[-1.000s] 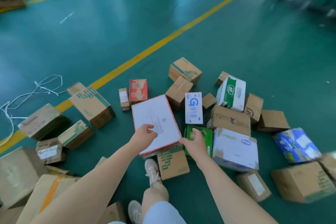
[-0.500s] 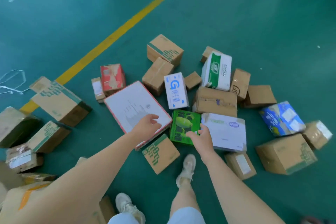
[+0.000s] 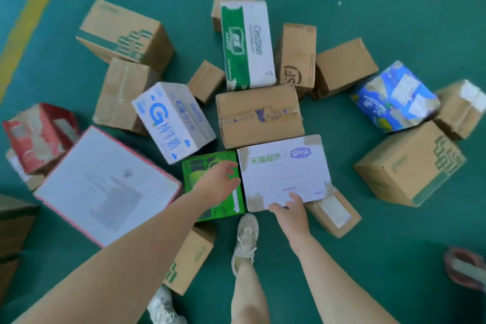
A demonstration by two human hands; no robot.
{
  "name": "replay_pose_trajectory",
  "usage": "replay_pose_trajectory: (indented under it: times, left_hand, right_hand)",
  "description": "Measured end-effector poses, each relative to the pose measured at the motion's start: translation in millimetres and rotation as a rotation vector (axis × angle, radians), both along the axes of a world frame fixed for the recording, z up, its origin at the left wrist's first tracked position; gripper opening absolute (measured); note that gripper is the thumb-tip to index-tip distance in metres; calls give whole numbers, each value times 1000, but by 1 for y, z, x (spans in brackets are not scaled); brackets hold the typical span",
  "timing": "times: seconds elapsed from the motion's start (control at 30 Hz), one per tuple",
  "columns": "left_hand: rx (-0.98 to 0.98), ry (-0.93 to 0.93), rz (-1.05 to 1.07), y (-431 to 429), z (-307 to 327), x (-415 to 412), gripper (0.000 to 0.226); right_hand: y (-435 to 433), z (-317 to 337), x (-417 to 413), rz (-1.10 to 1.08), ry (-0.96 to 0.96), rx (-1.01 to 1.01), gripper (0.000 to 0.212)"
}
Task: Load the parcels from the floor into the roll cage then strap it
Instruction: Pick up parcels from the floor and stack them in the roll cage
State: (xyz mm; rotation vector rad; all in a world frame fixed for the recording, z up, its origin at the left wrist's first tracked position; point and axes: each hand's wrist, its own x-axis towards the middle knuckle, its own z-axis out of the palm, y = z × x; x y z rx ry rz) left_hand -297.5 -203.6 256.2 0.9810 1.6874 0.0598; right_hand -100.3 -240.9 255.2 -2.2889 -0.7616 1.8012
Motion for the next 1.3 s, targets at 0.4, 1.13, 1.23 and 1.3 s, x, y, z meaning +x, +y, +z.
replay_pose_trajectory:
  times: [0.4, 1.13, 1.23, 1.3]
  left_hand:
    - [112, 199, -290, 82, -240, 41, 69]
    - [138, 73, -62, 49, -106, 160, 63]
    - [119, -12, -51, 29, -66, 157, 68]
    - [107, -21, -52, 16, -38, 155, 74]
  right_hand:
    - [2, -236, 15, -612, 41, -401, 85]
    - [-34, -96, 110, -1165, 199, -168, 55]
    - [-56, -58, 113, -1168, 216, -108, 57]
    - [-72, -29, 113, -1174, 234, -65, 57]
